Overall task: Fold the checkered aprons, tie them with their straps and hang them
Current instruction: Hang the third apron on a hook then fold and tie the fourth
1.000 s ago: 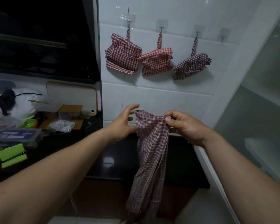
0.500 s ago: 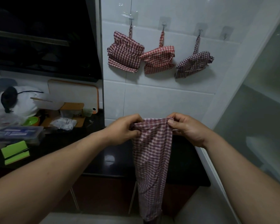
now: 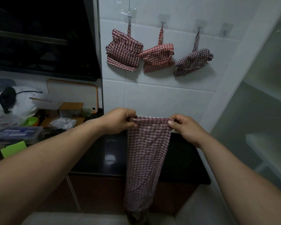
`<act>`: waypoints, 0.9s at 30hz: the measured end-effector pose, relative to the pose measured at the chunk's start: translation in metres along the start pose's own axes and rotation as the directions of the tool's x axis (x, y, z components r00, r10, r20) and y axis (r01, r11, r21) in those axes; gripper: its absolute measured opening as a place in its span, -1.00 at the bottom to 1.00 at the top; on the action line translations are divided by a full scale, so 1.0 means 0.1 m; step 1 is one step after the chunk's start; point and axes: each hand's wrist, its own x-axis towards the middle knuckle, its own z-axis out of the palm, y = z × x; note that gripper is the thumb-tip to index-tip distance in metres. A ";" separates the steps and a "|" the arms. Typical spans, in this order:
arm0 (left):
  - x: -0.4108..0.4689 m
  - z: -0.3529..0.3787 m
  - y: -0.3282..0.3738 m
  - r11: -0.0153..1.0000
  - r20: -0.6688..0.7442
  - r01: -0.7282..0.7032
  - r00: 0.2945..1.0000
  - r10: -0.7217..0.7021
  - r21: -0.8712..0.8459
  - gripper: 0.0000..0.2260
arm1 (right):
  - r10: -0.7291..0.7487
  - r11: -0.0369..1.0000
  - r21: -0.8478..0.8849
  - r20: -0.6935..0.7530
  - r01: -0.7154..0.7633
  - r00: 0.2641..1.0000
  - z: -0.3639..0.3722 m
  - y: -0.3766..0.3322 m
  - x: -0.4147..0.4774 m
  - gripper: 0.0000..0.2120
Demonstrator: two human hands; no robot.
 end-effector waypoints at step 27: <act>0.07 0.18 0.22 0.962 -0.091 -0.066 0.995 0.043 -0.265 -0.88 | -0.042 0.701 -0.670 0.301 0.242 0.953 0.33 -0.73 0.20 -0.48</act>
